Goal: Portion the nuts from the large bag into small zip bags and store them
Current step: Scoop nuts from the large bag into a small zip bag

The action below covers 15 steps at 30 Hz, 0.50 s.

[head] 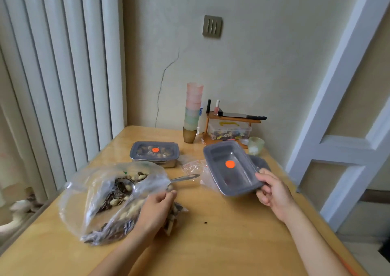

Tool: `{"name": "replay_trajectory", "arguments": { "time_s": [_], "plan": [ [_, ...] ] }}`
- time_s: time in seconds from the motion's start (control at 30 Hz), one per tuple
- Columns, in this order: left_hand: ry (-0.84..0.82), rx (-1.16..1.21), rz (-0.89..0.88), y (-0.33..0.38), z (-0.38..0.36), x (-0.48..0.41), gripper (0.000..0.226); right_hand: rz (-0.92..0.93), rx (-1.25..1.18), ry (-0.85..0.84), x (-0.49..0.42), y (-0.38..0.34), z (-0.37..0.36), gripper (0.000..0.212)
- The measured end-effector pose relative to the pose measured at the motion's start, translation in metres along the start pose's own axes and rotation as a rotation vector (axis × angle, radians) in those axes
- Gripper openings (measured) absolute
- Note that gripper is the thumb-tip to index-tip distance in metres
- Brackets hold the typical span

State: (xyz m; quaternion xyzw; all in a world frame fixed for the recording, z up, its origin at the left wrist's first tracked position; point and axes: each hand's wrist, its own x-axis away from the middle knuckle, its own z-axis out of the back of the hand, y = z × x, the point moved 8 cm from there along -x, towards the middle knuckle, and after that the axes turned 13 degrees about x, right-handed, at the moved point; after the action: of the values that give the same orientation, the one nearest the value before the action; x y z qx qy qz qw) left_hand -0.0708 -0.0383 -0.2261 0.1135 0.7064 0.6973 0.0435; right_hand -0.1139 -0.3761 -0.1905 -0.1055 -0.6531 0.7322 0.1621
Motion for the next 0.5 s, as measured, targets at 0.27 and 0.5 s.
{"name": "replay_trajectory", "arguments": {
  "time_s": [0.27,0.5],
  "plan": [
    [-0.003,-0.190,-0.009,0.012,0.040,0.030,0.027,-0.240,0.337,-0.626,0.042,0.030,-0.056,0.029],
    [-0.262,-0.259,0.009,0.001,0.035,0.038,0.040,-0.073,0.937,-0.604,0.028,0.015,-0.090,0.021]
  ]
}}
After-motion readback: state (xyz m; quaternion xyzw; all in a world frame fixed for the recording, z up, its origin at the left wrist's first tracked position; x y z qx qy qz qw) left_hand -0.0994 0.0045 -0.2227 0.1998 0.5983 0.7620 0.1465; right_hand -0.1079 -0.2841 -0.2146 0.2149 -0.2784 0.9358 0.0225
